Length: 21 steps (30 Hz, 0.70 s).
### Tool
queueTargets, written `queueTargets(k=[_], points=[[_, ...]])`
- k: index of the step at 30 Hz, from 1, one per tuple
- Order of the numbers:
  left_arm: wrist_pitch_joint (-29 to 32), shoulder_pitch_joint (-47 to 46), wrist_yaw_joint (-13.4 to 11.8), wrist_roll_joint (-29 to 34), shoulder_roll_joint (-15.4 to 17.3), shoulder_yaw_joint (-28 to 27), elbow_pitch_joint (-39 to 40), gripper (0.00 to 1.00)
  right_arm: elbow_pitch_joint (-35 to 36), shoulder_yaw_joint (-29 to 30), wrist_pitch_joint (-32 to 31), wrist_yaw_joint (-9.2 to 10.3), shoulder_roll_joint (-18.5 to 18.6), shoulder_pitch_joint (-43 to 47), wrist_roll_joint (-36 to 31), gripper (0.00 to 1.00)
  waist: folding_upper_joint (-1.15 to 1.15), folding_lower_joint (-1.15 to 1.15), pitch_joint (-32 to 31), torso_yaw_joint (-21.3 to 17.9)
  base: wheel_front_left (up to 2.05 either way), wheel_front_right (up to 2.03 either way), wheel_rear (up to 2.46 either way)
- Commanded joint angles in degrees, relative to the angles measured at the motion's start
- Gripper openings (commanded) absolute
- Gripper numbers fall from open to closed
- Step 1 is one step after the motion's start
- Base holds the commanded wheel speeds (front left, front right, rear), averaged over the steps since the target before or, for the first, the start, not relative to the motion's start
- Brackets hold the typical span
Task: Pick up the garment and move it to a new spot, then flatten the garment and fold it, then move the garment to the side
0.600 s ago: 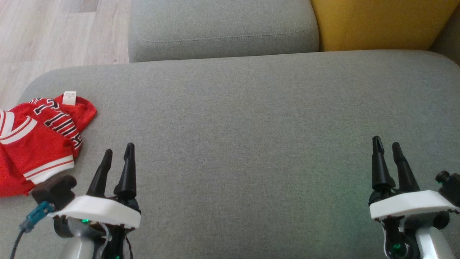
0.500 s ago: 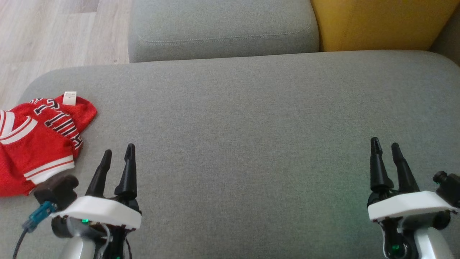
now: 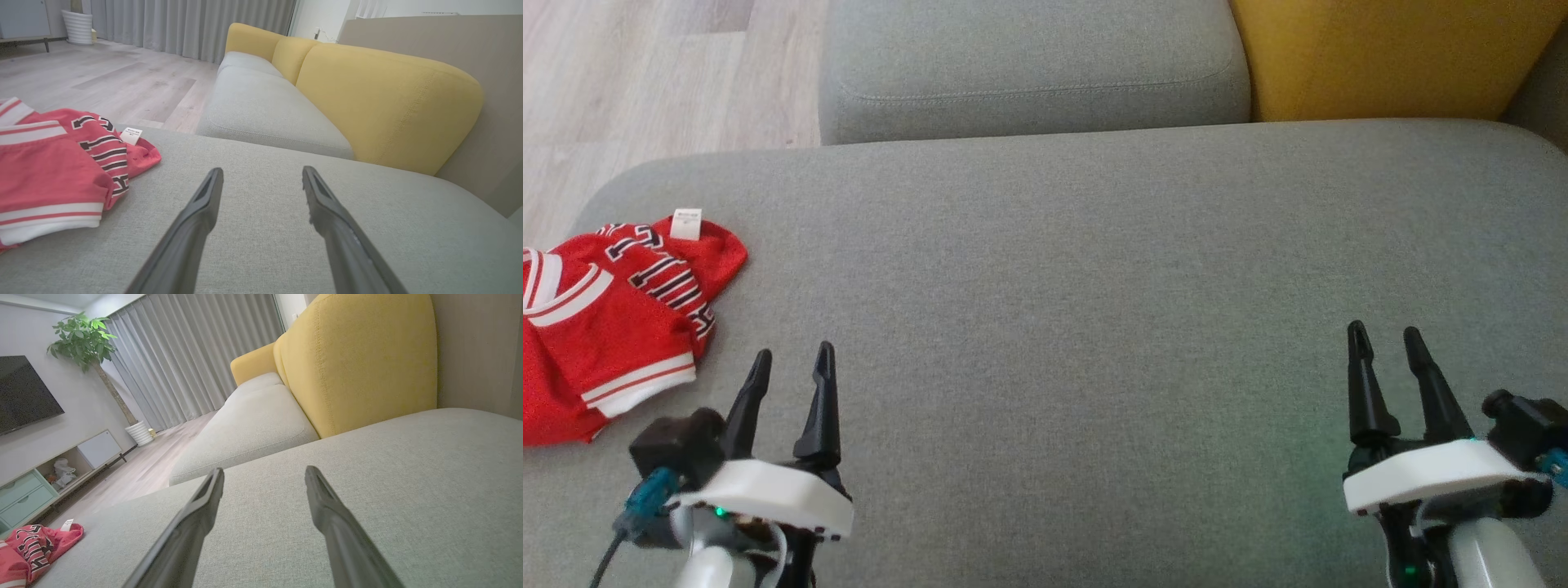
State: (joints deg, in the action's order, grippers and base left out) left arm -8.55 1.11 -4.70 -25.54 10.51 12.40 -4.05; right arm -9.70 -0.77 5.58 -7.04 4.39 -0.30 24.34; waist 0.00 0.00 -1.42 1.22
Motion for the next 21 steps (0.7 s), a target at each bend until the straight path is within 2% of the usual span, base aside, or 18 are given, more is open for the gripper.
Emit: queueTargets(k=[1,10,21], points=[[-1.04,-1.52,-0.76,2.37,1.38,-0.84,1.91,1.0,1.95,-1.19,0.96,-0.34,0.6,-0.9,-2.52,1.0,0.0,0.0,-0.1,0.03,0.0,0.0,0.0],[-2.55,-0.7,-2.39,7.17,1.64,0.15,0.63,1.0,1.69,-1.69,1.71,-0.37,0.2,-0.42,-8.19,1.0,0.0,0.0,-0.32,0.35,0.0,0.0,0.0],[-4.23,0.11,-2.67,11.32,0.61,-0.11,-1.65,1.0,1.62,-1.9,2.71,-0.4,-0.33,0.09,-13.69,1.0,0.0,0.0,-0.61,0.63,0.0,0.0,0.0]])
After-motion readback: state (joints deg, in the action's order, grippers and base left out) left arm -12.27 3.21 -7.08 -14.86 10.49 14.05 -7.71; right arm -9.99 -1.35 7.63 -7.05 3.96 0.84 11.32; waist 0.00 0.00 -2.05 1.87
